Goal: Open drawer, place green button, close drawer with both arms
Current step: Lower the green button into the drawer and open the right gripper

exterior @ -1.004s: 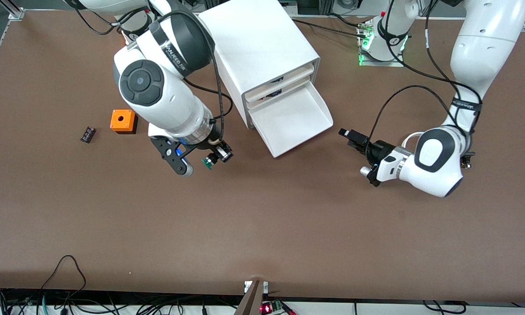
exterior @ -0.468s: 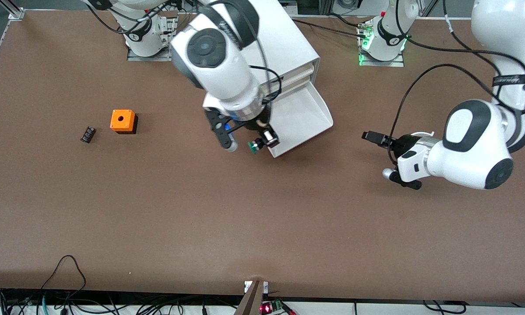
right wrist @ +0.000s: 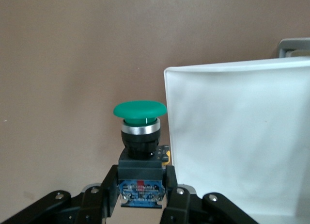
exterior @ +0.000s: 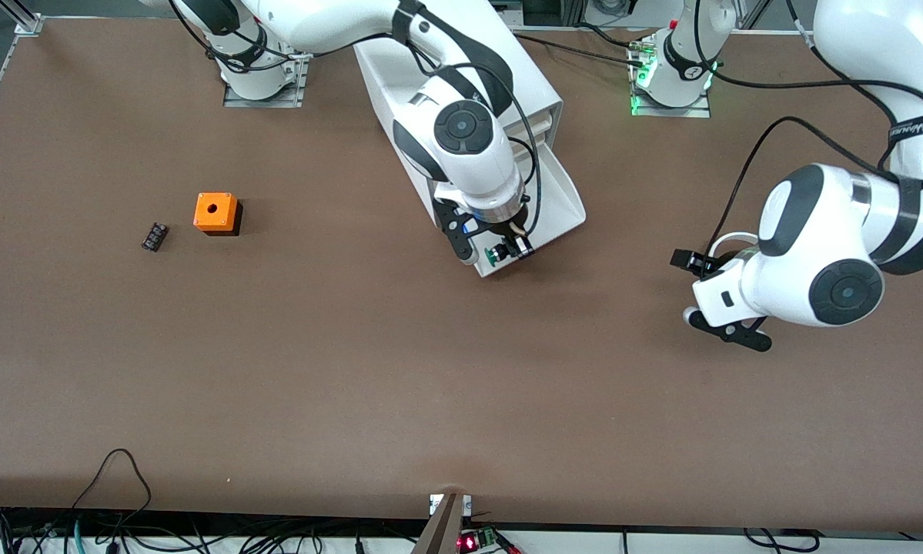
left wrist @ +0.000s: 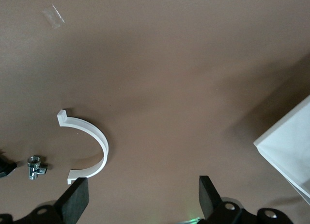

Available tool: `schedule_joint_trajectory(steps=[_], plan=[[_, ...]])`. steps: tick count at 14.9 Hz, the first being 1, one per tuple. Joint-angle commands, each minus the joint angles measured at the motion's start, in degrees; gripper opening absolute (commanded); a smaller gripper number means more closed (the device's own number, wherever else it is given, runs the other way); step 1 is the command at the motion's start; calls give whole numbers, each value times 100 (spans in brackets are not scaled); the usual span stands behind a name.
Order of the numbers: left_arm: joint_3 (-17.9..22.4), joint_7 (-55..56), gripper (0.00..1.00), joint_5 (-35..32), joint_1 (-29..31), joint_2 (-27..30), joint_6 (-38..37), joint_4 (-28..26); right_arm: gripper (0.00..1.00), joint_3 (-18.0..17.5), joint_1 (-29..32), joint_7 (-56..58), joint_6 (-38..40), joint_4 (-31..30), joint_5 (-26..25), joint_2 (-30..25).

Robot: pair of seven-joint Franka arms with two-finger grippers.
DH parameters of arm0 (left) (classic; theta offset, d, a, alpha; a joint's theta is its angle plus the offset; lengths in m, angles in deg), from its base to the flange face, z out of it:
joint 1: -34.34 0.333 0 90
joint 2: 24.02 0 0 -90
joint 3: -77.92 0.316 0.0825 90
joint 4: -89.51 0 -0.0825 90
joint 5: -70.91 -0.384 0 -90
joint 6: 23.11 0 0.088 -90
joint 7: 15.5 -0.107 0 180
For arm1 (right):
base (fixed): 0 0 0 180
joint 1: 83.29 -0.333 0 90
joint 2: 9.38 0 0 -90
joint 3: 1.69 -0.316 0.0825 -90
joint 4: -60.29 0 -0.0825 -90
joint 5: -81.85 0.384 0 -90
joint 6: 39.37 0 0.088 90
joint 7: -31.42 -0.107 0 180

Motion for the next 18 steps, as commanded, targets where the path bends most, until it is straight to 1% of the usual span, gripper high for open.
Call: schedule_joint_trajectory(steps=[1,6,9,10,11,12,16,18], plan=[[47,19,100,-171,-1,-265,-22,215,0,7,-129,-280,-348,-539,-195,-92],[65,71,100,-145,52,-335,-22,188,0,7,-270,-535,-787,-795,-230,110],[56,89,100,-127,52,-335,-22,179,0,15,-332,-676,-805,-795,-230,190],[65,98,100,-127,52,-335,-22,179,18,15,-323,-677,-814,-795,-221,190],[56,98,100,-127,52,-335,-22,179,46,15,-323,-668,-805,-795,-230,199],[65,106,100,-127,52,-335,-31,179,99,15,-323,-668,-797,-795,-256,190],[56,151,100,-118,43,-335,-31,179,100,76,-253,-642,-586,-629,-239,120],[65,159,100,-118,43,-335,-31,179,100,199,-253,-607,-280,-287,-239,76]])
